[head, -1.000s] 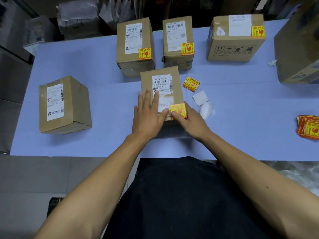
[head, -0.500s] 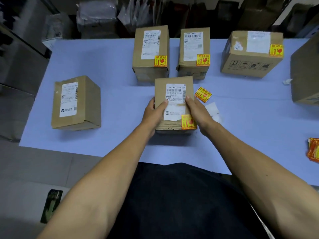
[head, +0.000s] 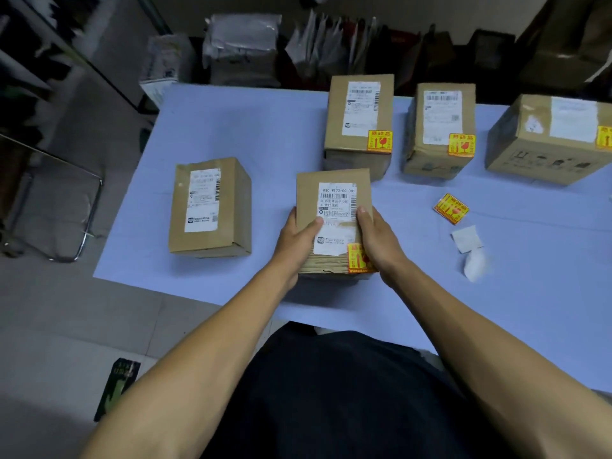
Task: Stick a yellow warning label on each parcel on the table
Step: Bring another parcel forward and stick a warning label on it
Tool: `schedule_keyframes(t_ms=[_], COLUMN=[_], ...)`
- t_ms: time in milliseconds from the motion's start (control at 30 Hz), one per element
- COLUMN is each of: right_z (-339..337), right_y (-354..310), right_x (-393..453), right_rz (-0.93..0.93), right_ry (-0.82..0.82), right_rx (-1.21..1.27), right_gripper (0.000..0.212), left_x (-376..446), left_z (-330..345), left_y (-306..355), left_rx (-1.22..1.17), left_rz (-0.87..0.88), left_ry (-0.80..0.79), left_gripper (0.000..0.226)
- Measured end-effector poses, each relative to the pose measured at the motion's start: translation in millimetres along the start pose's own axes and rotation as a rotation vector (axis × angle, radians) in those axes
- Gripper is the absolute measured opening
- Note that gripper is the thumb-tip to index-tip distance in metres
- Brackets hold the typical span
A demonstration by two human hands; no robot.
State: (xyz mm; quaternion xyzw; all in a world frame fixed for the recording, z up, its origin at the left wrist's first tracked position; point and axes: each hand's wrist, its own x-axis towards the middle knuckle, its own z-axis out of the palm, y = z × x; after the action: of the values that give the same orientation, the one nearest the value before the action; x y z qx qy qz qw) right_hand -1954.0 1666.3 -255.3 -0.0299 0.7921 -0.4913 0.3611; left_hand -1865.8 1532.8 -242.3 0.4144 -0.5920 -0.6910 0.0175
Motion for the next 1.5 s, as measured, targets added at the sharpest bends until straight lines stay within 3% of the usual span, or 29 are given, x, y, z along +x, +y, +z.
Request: schedule_keyframes(t_ms=[100, 367, 700, 1033, 1167, 1500], right_z=[32.5, 85.5, 103.5, 109.4, 107.4, 97.1], right_y=[-25.6, -91.6, -155.5, -153.5, -148.1, -149.3], right_x=[2.2, 42.3, 128.5, 195.4, 207.7, 208.0], right_rz=[-0.076, -0.094, -0.069, 0.077, 0.056, 0.008], right_ry=[0.006, 0.066, 0.087, 0.164, 0.204, 0.119], right_rx=[-0.07, -0.097, -0.056, 0.063, 0.036, -0.069], right_gripper=[0.049, 0.051, 0.069, 0.058, 0.061, 0.056], left_x=[11.0, 60.1, 149.5, 226.7, 238.8, 231.7], left_z=[-38.6, -101.2, -118.9, -105.3, -102.6, -103.2], left_y=[8.5, 56.2, 119.0, 127.4, 122.3, 128.4], left_rx=[-0.023, -0.062, -0.012, 0.023, 0.054, 0.24], left_rz=[0.027, 0.075, 0.097, -0.035, 0.004, 0.045], left_ry=[0.019, 0.029, -0.01, -0.039, -0.037, -0.035], left_gripper=[0.034, 0.037, 0.033, 0.032, 0.037, 0.04])
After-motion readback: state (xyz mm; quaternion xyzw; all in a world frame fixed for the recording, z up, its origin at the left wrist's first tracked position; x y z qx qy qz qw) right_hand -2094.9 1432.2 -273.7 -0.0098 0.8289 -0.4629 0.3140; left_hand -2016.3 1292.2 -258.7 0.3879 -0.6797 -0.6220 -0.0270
